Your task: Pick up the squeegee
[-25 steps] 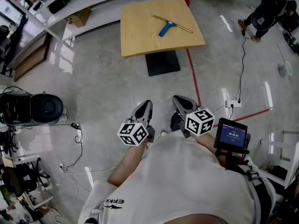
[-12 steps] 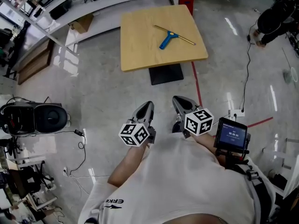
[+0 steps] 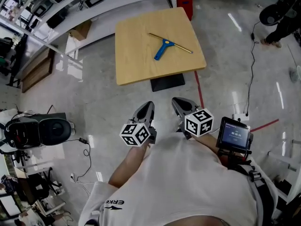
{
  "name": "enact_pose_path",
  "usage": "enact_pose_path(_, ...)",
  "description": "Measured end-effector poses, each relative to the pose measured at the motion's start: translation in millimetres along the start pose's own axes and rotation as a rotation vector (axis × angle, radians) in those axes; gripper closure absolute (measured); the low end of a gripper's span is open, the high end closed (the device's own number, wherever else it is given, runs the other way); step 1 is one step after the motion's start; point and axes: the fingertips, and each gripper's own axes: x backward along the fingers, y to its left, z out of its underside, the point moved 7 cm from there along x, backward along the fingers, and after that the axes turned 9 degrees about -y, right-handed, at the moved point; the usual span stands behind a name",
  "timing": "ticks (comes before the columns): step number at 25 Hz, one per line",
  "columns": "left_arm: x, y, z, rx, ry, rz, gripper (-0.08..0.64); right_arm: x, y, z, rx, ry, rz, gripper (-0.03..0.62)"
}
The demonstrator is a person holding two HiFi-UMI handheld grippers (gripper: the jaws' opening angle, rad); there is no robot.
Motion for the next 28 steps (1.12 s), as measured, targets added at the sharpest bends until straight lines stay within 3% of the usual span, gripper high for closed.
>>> enact_pose_path(6,-54,-2,-8,-0.024,0.009,-0.002,0.555,-13,-41,-26,-0.010,-0.030,0.002,0.588)
enact_pose_path(12,-64,-2,-14,-0.038,0.039,0.008,0.555,-17,-48,-33,-0.036,-0.049,0.029,0.588)
enact_pose_path(28,-164,75,-66,-0.053,0.112,0.121,0.555,-109,-77,-76,-0.025,-0.021,0.167,0.588)
